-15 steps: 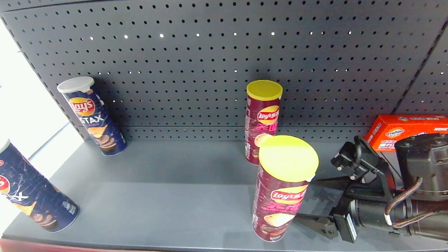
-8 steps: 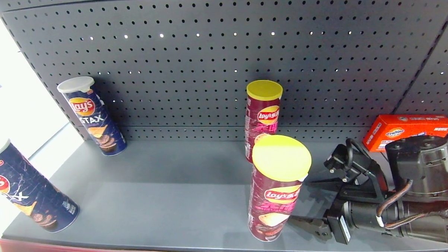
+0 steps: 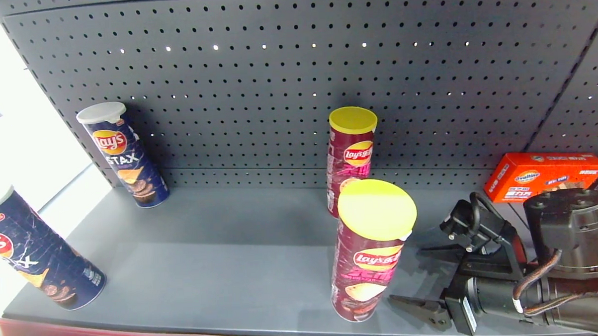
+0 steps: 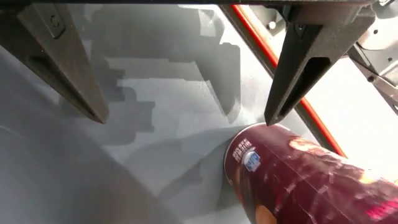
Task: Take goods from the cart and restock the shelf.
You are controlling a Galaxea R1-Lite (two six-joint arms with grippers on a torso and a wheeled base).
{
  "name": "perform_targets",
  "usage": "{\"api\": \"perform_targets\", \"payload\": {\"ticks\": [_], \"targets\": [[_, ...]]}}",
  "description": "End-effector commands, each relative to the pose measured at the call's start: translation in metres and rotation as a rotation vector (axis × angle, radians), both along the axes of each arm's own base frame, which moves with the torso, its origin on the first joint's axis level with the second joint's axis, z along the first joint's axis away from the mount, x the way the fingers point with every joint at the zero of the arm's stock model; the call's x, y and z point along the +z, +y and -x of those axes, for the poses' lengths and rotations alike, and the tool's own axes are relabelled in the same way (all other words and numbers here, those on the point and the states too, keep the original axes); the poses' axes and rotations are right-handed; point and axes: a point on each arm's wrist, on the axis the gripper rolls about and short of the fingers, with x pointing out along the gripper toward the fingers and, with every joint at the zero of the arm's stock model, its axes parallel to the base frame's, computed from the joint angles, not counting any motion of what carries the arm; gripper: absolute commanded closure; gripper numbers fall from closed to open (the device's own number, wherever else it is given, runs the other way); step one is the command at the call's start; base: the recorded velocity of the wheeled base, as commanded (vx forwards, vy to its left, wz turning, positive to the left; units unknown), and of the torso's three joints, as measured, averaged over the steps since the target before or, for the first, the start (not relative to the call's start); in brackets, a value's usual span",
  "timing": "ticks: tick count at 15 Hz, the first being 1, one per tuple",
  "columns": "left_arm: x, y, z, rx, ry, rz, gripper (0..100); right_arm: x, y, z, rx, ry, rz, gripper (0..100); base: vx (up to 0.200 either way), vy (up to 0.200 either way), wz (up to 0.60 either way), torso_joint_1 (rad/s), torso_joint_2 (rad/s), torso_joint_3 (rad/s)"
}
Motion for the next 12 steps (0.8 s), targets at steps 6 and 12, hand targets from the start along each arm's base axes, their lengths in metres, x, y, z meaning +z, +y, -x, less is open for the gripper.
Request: {"api": "perform_targets", "payload": {"ticks": [6,12], "targets": [[0.0000,0.0000,-0.0002,-0.002,0.003,0.000,0,0.0019,0.0068,-0.0070,0.007,-0.004,-0.003,0,0.000,0.000,0.00,0.000,0.00,0.000],[0.0001,0.0001,-0.0006,-0.003,0.007,0.000,0,-0.0005,0.0087,-0.0077,0.010,0.004,0.002,0,0.000,0.000,0.00,0.000,0.00,0.000]]}}
